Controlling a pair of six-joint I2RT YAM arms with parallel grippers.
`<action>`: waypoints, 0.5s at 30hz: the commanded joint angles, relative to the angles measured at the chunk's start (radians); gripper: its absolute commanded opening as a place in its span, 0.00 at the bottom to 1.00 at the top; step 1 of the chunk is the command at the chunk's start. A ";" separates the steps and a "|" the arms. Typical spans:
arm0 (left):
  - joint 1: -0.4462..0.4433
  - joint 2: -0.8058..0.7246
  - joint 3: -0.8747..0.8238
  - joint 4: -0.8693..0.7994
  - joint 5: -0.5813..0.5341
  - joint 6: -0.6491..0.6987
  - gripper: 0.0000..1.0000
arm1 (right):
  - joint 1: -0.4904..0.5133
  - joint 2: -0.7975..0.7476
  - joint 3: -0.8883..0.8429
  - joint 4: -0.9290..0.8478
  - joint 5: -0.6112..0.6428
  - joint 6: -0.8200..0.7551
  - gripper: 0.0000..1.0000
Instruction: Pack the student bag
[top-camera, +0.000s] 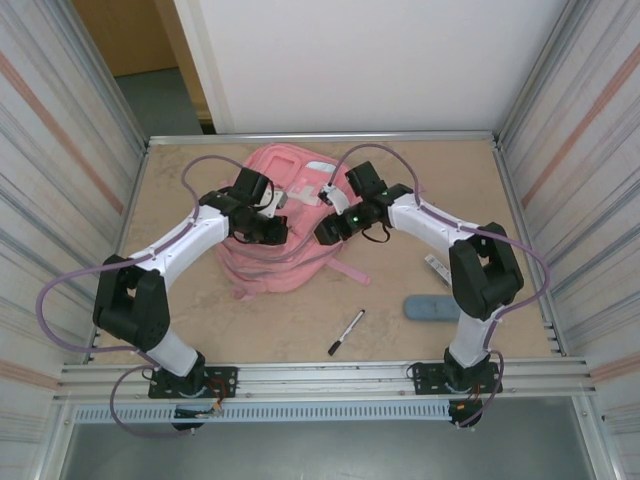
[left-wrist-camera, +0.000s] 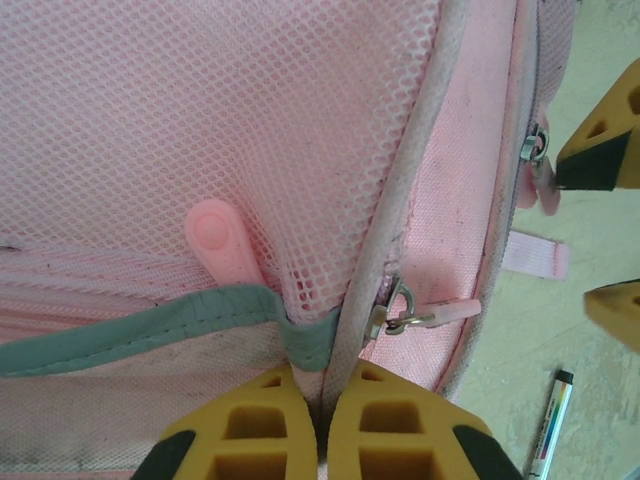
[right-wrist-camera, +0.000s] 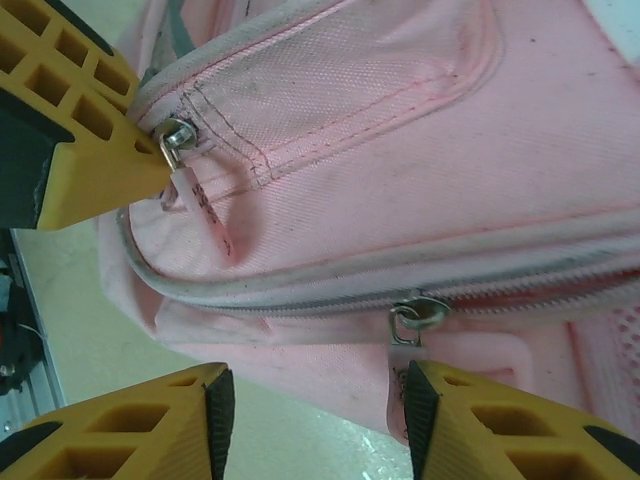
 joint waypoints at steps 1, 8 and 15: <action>0.005 -0.057 0.017 0.042 0.072 -0.028 0.00 | -0.003 0.035 0.036 -0.021 0.095 -0.051 0.47; 0.005 -0.049 0.013 0.050 0.092 -0.039 0.00 | 0.028 0.056 0.036 -0.016 0.192 -0.072 0.46; 0.004 -0.044 0.014 0.062 0.100 -0.053 0.00 | 0.048 0.008 0.019 -0.007 0.190 -0.049 0.14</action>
